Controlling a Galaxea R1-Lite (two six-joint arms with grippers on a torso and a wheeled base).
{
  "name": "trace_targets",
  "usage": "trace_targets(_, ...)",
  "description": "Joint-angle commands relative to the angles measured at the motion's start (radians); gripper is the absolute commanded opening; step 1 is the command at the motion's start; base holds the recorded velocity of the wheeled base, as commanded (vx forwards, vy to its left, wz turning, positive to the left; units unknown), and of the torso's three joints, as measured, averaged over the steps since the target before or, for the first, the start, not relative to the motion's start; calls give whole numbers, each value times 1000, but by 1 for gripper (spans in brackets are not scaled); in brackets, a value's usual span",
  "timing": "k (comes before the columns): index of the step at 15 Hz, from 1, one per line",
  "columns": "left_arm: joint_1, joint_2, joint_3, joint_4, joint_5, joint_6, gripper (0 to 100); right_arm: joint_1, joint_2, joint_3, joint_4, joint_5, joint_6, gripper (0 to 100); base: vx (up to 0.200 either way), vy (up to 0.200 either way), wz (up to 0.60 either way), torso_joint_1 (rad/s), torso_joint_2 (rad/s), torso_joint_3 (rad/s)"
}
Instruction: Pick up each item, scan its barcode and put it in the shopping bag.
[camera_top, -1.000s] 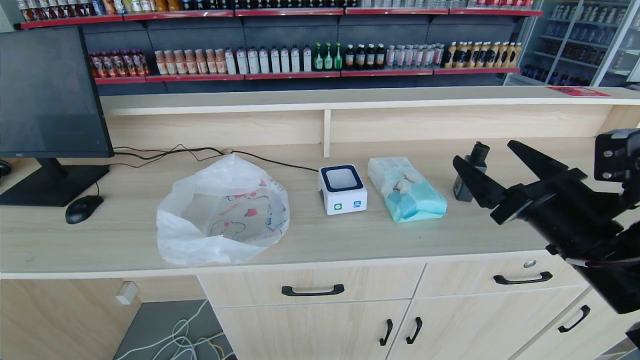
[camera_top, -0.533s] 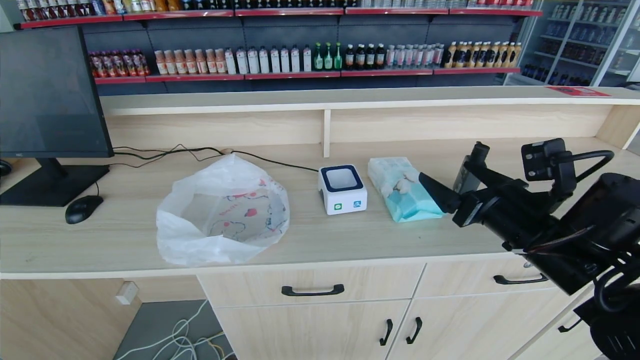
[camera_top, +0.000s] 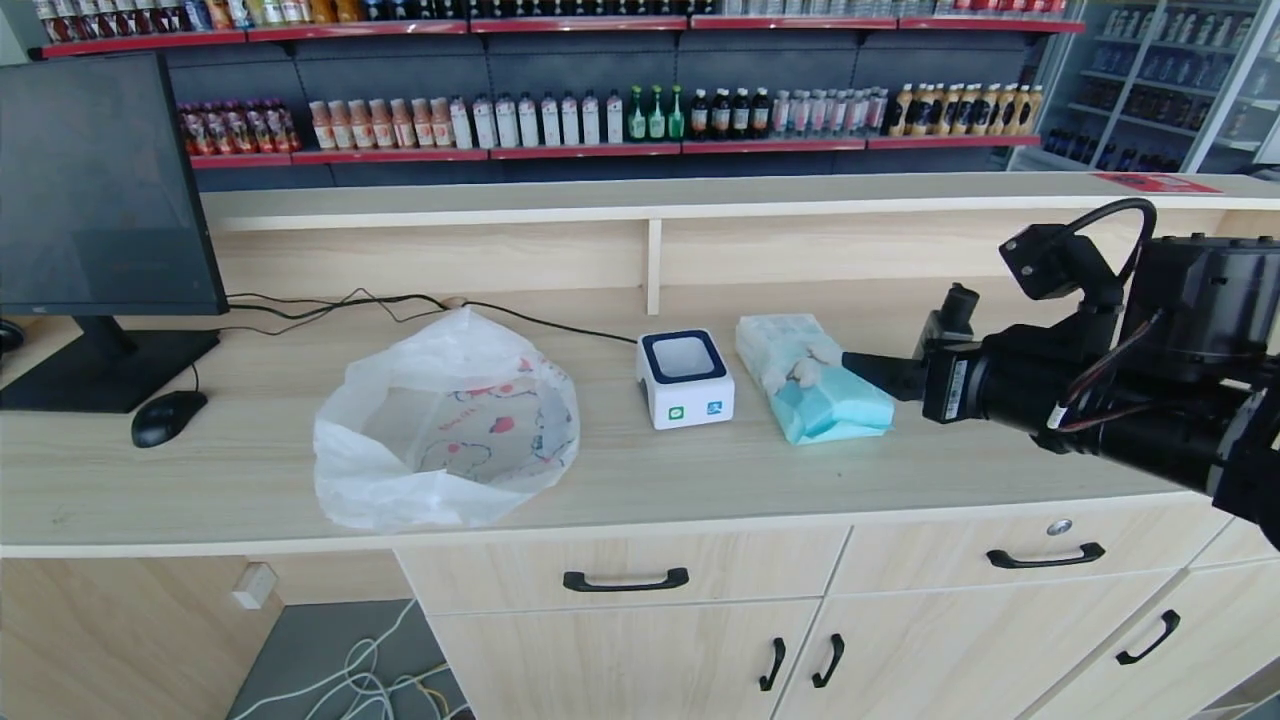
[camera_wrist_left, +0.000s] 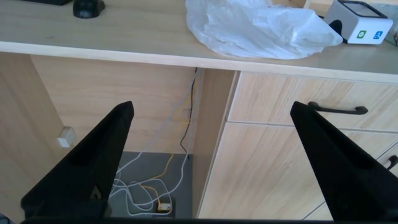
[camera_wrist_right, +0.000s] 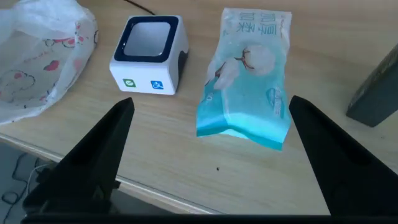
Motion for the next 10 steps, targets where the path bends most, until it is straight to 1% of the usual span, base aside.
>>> trace_targets(1, -1, 0, 0, 0, 1, 0, 100, -22, 50, -121, 13, 3, 5, 100, 0, 0, 0, 0, 0, 0)
trace_targets(2, -1, 0, 0, 0, 1, -2, 100, -22, 81, -159, 18, 5, 5, 100, 0, 0, 0, 0, 0, 0)
trace_targets(5, -1, 0, 0, 0, 1, 0, 100, -22, 181, -296, 141, 6, 5, 100, 0, 0, 0, 0, 0, 0)
trace_targets(6, -1, 0, 0, 0, 1, 0, 100, -22, 199, -322, 164, 5, 2, 100, 0, 0, 0, 0, 0, 0)
trace_targets(10, -1, 0, 0, 0, 1, 1, 100, -28, 211, -366, 279, -61, -41, 100, 0, 0, 0, 0, 0, 0)
